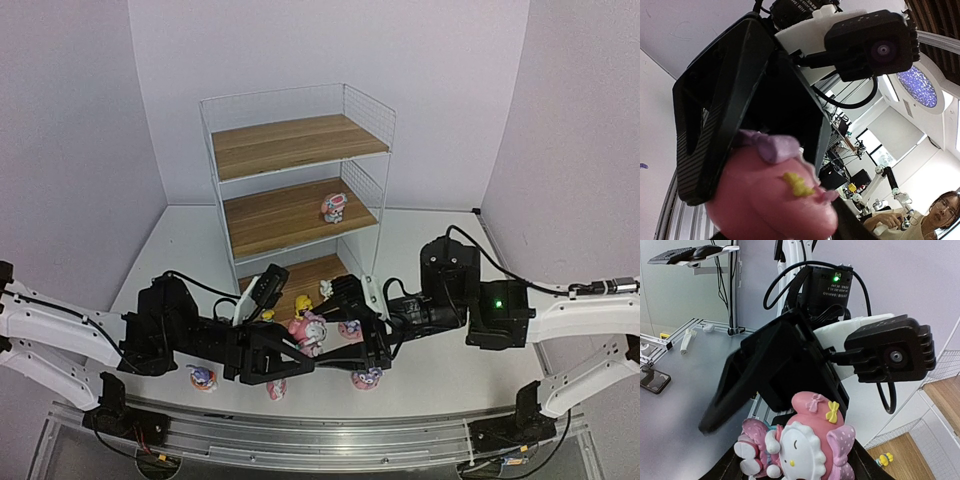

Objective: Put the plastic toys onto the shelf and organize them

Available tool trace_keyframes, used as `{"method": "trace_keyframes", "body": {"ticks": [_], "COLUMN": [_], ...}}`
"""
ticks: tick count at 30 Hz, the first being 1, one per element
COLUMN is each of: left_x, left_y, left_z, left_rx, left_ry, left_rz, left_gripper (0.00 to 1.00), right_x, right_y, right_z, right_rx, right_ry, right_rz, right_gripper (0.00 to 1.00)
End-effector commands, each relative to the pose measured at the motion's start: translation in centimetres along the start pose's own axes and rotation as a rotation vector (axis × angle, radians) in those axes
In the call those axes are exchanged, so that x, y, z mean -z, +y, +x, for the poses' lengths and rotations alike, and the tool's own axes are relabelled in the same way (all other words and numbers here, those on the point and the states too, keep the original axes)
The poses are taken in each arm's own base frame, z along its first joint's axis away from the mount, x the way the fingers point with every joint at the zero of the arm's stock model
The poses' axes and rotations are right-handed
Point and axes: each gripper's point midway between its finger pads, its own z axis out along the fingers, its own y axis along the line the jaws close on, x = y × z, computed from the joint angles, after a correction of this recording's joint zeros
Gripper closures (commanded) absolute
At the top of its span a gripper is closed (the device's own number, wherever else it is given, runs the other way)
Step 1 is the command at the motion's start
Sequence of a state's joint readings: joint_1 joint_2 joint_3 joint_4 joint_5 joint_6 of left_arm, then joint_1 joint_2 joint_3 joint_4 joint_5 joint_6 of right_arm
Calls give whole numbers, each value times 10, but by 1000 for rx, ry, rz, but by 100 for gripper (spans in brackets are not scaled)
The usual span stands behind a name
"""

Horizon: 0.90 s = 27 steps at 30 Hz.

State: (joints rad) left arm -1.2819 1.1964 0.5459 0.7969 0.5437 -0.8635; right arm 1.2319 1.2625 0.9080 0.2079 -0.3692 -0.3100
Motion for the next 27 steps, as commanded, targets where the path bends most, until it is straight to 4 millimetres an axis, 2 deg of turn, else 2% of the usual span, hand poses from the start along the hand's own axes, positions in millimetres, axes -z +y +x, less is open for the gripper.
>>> {"method": "trace_keyframes", "body": {"ticks": [1,3,6,10,16,18,21,23,24,25,27], "left_x": [5,6,4,2,3,3,4,5,5,5,5], "left_y": [-43,-45,-42,-41,-33,-29,-26,-24,-24,-22,-17], "left_z": [-27,-29,-30,-35,-38,-38,-38,-38,-38,-39,-43], "left_rx": [-90,-98,-88,-81,-53,-41,-30,-36,-42,-57,-113], "left_ry": [-74,-79,-80,-93,-110,-110,-114,-116,-119,-118,-118], "left_rz": [120,126,103,90,43,28,10,2,-4,-19,-76], "left_gripper": [41,38,43,63,80,86,99,100,100,100,100], "right_x": [0,0,-1,-2,-2,0,3,7,9,11,15], "right_y": [7,6,4,4,8,10,11,12,12,11,4], "right_z": [8,9,8,11,16,17,18,17,16,14,10], "right_rx": [23,27,36,48,60,54,47,35,28,15,-28], "right_ry": [51,56,56,63,83,98,105,102,100,98,96], "right_rz": [-47,-39,-33,-38,-58,-68,-66,-59,-54,-41,12], "right_gripper": [75,75,75,75,74,65,44,31,19,11,9]}}
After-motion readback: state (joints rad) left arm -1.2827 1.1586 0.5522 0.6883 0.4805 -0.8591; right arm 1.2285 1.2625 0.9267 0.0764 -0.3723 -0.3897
